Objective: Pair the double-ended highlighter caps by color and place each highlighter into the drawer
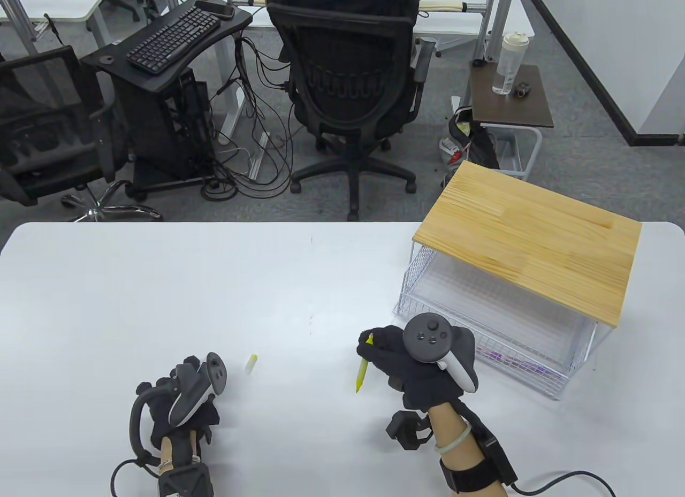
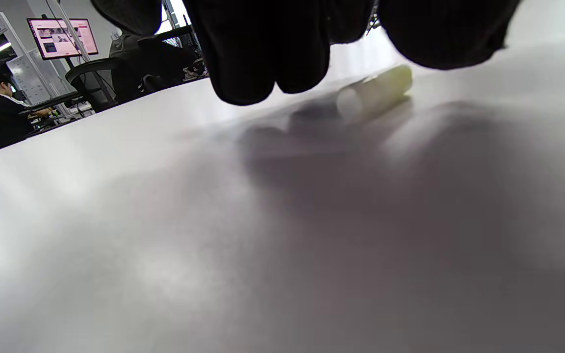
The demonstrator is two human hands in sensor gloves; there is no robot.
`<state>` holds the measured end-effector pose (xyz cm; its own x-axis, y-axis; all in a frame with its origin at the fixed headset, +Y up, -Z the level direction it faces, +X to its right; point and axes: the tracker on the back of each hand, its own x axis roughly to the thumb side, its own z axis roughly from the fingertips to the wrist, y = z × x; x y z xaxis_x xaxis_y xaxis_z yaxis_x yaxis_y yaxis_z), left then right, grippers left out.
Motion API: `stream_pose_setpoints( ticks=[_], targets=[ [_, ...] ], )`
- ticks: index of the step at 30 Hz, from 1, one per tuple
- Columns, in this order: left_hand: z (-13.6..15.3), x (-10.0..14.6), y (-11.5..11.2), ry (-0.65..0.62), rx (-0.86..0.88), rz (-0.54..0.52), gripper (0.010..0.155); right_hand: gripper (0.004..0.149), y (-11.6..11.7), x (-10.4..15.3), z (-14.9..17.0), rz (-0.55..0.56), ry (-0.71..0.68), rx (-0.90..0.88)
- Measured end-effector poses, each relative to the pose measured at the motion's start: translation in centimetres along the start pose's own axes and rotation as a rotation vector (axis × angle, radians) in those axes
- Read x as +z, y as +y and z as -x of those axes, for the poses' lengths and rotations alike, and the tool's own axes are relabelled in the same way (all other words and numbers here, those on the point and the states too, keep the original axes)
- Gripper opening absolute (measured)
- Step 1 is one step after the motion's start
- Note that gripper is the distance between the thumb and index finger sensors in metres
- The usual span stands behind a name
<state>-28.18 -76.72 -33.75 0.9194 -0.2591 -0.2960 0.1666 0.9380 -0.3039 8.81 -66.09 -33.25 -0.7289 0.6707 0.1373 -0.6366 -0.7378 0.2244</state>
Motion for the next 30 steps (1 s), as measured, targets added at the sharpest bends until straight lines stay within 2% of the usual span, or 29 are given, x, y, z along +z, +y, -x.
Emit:
stream_pose_setpoints(
  ticks=[7,15,22,24,28,30],
  targets=[
    [-0.9,-0.6,-0.3,0.012,-0.068,0.014,0.072,0.046,1.5,0.1,-0.9,-0.015,-0.036,0.073],
    [-3.2,-0.2,0.2,0.032,-0.29,-0.057,0.064,0.046,2.5,0.0,-0.7,-0.026,-0.042,0.113],
    [-4.2,1.2,0.2,-0.001,-0.386,-0.057,0.064,0.046,3.5,-0.6,0.1,-0.035,-0.025,0.124],
    [-4.0,1.8,0.6,-0.038,-0.319,-0.06,0.061,0.045,3.6,-0.8,0.3,-0.048,-0.02,0.098],
    [-3.5,3.6,2.4,-0.135,-0.092,-0.164,0.048,0.045,3.6,-1.0,0.5,-0.076,-0.037,0.051],
    [-3.4,4.1,3.1,-0.181,0.034,-0.194,0.047,0.045,3.5,-1.1,0.6,-0.083,-0.045,0.028]
  ],
)
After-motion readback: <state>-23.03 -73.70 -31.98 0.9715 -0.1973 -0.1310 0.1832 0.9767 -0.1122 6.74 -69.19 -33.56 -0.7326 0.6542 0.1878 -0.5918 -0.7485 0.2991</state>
